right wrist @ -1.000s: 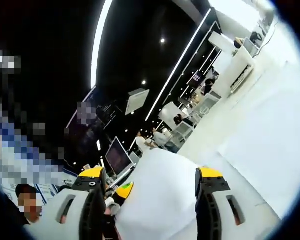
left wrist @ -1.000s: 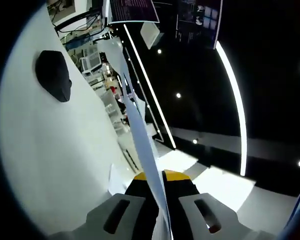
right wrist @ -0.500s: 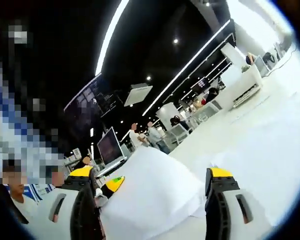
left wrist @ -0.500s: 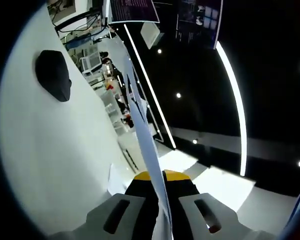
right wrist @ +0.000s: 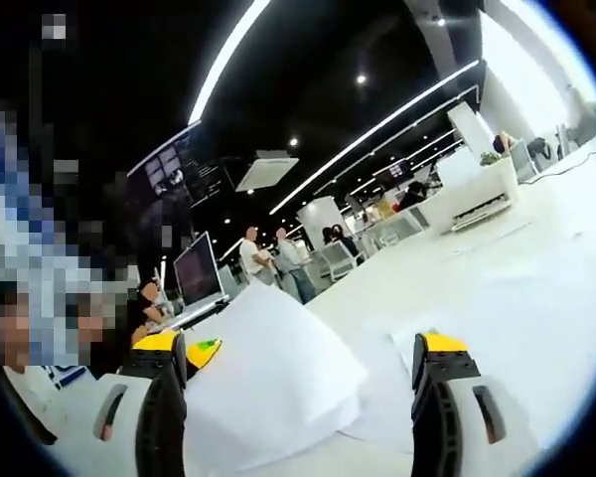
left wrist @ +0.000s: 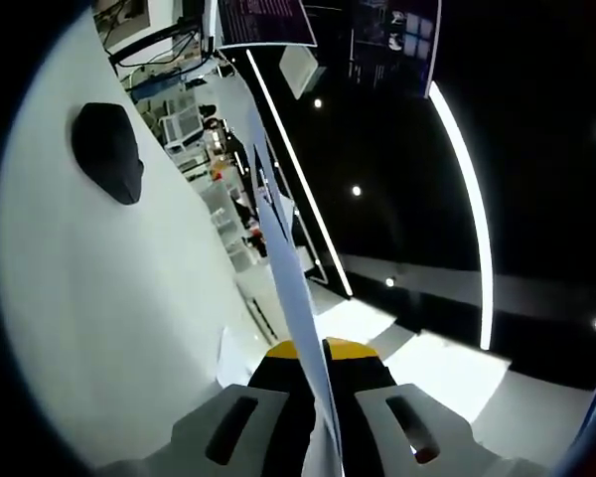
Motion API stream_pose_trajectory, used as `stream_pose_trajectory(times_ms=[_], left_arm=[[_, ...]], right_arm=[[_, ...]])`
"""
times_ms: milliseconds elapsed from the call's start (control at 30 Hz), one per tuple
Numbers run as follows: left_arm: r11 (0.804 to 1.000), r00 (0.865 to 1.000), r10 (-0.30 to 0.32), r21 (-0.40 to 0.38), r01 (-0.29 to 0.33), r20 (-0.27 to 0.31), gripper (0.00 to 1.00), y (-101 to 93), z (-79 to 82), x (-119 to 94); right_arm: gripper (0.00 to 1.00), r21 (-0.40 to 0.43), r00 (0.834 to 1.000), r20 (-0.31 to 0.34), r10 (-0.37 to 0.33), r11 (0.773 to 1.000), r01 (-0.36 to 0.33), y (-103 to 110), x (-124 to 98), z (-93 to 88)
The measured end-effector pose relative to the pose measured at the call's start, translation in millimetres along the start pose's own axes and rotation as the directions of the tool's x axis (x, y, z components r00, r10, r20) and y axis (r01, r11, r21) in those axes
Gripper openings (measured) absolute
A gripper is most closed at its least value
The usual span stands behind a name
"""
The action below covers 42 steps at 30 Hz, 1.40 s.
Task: Organize the stack of printing papers by aligning and flattening the scattered papers on the table
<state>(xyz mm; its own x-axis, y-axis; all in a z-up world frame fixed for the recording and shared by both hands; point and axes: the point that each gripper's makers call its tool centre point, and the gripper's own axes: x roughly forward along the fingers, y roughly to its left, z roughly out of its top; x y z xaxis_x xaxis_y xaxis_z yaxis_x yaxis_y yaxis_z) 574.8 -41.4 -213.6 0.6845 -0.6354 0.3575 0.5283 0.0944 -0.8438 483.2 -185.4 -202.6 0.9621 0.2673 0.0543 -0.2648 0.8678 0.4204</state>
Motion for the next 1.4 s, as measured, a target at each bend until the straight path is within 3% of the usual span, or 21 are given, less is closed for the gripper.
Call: stream_pose_trajectory(times_ms=[500,600,1400], left_arm=[[1.0,1.0,0.001,0.023,-0.001,0.02,0.06,-5.4,-0.5,-3],[1.0,1.0,0.003,0.02,-0.003,0.021,0.06,-5.7,-0.4,-4],[1.0,1.0,0.009,0.014,-0.01,0.025,0.06,-5.5,0.0,-3]], right_arm=[[0.9,-0.058,0.993,-0.046,-0.111,0.992,0.109,-35,-17,0.2],[0.89,-0.099,0.978,-0.068,-0.197,0.977,0.19,-52,-22,-1.4],[0.89,-0.135,0.971,-0.059,-0.233,0.965,0.223,-64,-32,7.7]])
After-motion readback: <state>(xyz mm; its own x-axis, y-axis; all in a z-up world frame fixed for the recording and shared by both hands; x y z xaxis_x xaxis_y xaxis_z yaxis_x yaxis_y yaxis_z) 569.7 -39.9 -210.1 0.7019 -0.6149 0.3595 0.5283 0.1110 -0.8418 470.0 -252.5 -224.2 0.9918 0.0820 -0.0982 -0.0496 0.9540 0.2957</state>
